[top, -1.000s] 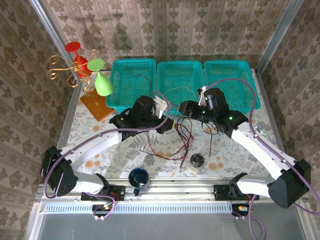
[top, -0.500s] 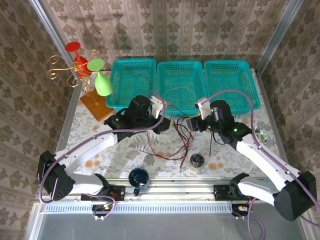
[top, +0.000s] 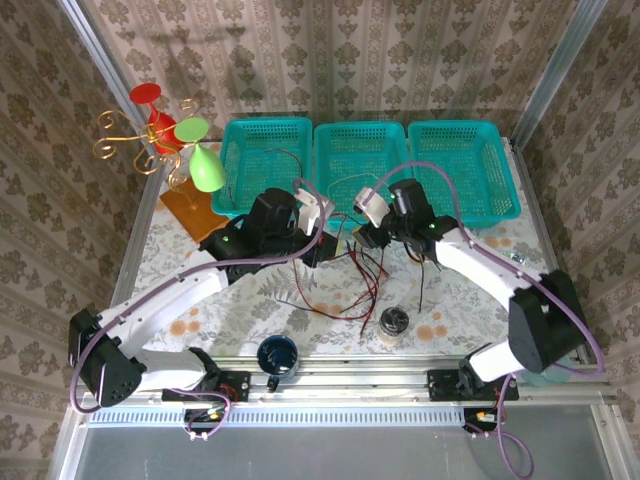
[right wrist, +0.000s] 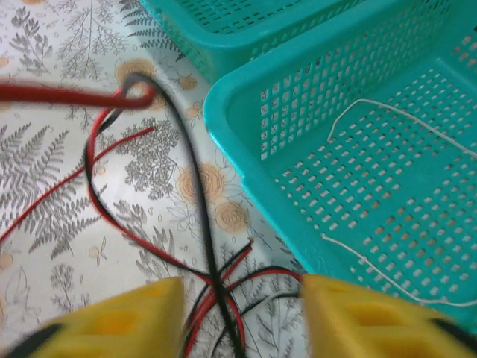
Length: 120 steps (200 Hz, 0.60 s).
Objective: Untangle the cables
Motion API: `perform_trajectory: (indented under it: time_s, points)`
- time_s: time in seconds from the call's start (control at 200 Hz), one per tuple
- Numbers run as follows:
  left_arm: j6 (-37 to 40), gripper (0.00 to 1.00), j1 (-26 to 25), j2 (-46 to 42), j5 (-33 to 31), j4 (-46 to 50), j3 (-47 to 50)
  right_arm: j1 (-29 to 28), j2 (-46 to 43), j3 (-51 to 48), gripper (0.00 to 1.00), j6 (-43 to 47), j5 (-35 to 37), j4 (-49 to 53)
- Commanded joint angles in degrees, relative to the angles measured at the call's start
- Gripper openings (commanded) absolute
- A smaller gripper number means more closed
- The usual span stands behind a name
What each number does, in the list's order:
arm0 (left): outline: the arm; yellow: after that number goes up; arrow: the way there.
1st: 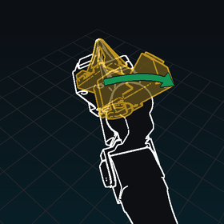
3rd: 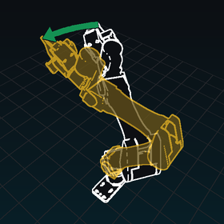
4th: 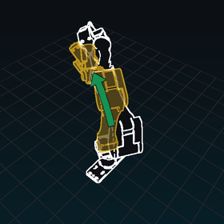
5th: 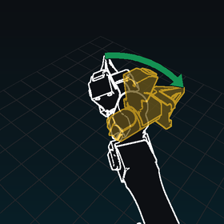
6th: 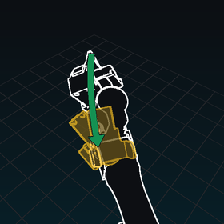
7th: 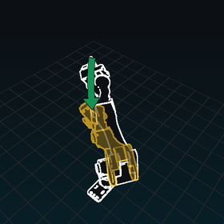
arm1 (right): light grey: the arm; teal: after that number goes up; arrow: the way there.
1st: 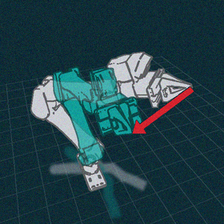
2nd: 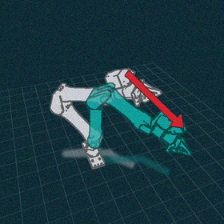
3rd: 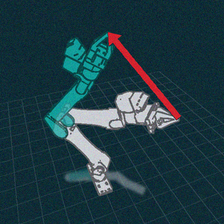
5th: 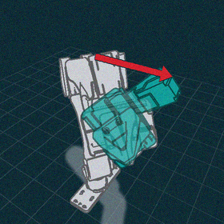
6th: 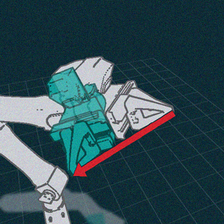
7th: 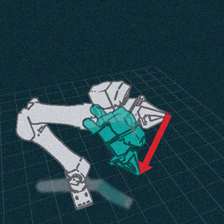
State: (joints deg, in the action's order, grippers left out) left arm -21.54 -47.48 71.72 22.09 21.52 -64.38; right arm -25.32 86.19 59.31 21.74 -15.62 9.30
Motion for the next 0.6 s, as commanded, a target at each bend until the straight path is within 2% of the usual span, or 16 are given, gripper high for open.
perform_trajectory:
  time_s: [0.0,0.15,0.33,0.595]
  points:
    - [1.0,0.0,0.3,-1.9,0.0,1.9,-2.4,0.3,2.9,5.6,0.0,3.1,-3.2,3.8]
    - [0.9,0.0,0.5,-3.4,-1.5,2.3,-1.9,0.2,2.8,7.4,0.0,0.9,-2.2,6.2]
    - [2.1,0.0,1.0,-4.4,-4.5,3.2,-2.2,-0.3,-3.3,5.2,0.0,-4.4,1.5,4.2]
    - [8.8,0.0,3.3,-9.4,-19.6,6.4,-3.0,-1.8,-16.1,4.6,0.0,-10.9,22.9,4.1]
